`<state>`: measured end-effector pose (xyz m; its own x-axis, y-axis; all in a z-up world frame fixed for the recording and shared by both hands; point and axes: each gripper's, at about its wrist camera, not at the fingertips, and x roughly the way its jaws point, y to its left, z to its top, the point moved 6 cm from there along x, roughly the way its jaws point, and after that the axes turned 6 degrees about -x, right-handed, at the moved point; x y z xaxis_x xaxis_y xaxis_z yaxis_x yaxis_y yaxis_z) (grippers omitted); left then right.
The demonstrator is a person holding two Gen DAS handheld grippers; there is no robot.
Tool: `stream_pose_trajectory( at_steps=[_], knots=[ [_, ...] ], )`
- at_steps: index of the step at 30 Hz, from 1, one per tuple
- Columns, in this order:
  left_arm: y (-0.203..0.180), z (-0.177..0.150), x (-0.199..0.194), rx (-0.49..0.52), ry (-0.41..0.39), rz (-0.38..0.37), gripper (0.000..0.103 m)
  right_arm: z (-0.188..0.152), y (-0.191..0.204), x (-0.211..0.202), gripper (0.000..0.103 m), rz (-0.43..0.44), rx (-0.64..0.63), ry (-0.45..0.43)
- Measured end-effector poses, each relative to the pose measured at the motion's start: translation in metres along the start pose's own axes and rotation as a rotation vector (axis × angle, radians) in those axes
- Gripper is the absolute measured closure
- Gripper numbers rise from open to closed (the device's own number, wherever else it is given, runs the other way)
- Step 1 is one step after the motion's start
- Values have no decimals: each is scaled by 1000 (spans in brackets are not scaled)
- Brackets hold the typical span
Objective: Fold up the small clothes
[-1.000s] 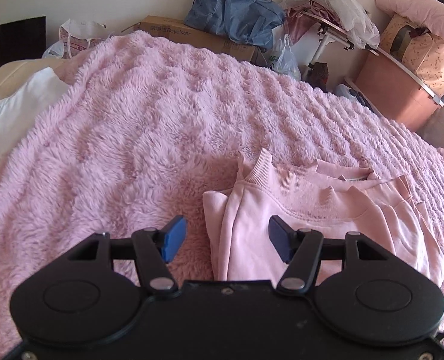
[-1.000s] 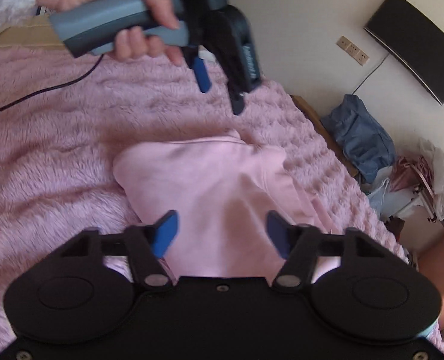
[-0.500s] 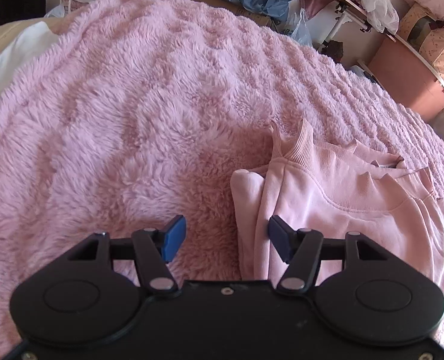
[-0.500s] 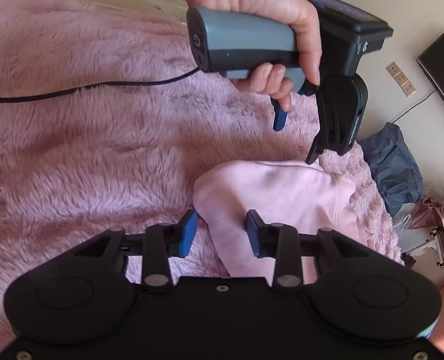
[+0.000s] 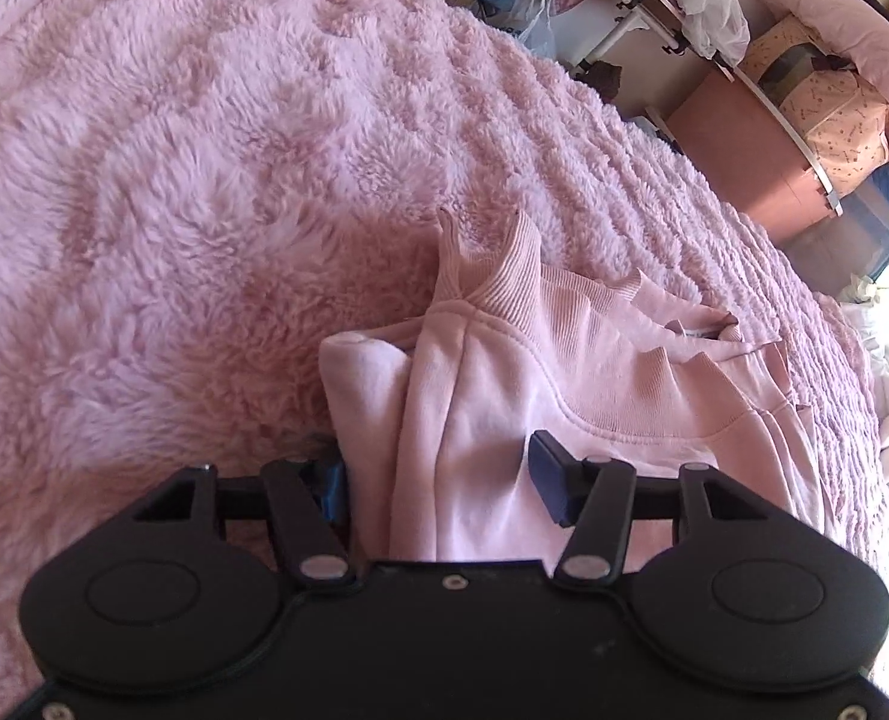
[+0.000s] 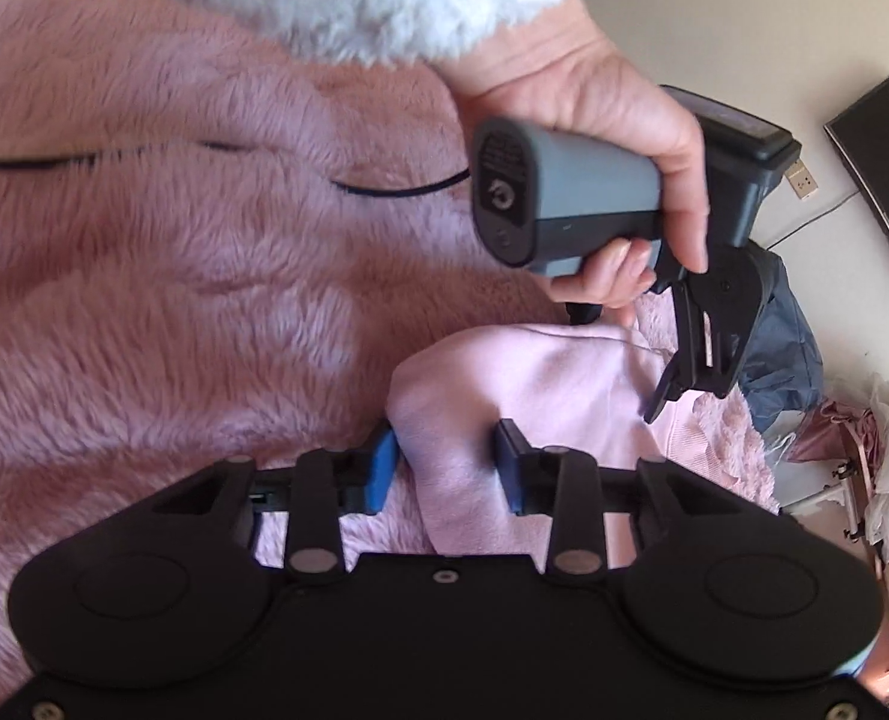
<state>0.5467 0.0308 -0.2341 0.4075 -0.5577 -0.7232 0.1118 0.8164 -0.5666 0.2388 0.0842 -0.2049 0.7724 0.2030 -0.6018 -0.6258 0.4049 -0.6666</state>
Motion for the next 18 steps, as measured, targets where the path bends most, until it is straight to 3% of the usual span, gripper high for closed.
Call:
stream_pose_trajectory(
  at_steps=[1,2,8,10,11,18],
  knots=[
    [1,1,1,2,5,4,62,1,-5,0,76,9,30,-6],
    [5,3,3,-4,16,20,66,2,-9,-1,77,21,62,-8],
    [12,3,10,-75,30,12,62,6,2,11,72,41,46,19],
    [8,2,6,-56,26,0,79,6,-1,11,76,62,102,22],
    [5,2,3,-46,24,-14,82,4,-4,7,77,67,129,18],
    [-31,13,-25,-43,2,-76,86,5,-35,-18,83,45,277,-52]
  ],
)
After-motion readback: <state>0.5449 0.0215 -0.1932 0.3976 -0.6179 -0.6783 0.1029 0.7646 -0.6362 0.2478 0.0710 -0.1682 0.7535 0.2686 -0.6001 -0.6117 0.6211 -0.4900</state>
